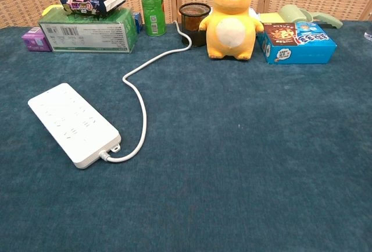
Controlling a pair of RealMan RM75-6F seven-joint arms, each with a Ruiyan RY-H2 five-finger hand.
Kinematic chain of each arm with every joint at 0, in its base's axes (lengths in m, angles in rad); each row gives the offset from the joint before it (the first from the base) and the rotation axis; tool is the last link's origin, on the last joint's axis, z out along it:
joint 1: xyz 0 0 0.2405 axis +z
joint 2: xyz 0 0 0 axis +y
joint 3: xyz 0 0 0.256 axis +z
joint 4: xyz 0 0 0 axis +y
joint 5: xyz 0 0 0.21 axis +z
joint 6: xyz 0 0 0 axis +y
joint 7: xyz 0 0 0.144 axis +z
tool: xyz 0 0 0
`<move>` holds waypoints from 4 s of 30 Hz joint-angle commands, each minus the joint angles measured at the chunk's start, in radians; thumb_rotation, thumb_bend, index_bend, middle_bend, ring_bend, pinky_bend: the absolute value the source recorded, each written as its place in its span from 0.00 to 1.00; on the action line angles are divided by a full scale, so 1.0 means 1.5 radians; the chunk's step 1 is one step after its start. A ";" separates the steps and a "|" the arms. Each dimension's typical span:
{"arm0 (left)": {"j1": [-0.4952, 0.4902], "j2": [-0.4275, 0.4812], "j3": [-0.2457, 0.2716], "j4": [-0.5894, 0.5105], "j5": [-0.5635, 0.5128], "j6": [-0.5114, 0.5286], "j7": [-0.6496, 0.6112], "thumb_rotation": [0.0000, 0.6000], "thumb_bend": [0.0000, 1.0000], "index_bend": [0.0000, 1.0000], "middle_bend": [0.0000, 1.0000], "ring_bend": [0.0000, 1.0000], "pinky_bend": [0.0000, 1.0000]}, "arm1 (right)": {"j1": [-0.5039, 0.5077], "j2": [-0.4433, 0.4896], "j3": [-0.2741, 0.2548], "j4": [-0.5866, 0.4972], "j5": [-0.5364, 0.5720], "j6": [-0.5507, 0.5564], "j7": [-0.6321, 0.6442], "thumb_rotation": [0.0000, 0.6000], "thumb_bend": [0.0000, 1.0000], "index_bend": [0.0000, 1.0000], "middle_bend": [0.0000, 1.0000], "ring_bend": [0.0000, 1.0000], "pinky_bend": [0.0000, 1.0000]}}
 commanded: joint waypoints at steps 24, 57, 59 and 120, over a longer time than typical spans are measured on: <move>-0.032 -0.046 0.005 0.024 0.045 -0.032 0.019 1.00 0.06 0.00 0.27 0.17 0.10 | 0.000 0.002 -0.001 -0.003 0.002 -0.002 0.009 1.00 0.00 0.01 0.00 0.00 0.00; -0.262 -0.115 0.014 -0.146 -0.204 -0.442 0.155 1.00 0.35 0.00 1.00 1.00 1.00 | 0.005 0.006 0.000 0.002 0.014 -0.017 0.036 1.00 0.00 0.01 0.00 0.00 0.00; -0.266 -0.122 0.015 -0.149 -0.218 -0.438 0.170 1.00 0.35 0.00 1.00 1.00 1.00 | 0.005 0.007 0.001 0.003 0.015 -0.018 0.038 1.00 0.00 0.01 0.00 0.00 0.00; -0.315 -0.200 0.015 -0.095 -0.337 -0.366 0.211 1.00 0.35 0.18 1.00 1.00 1.00 | 0.007 0.008 -0.001 0.002 0.017 -0.021 0.047 1.00 0.00 0.01 0.00 0.00 0.00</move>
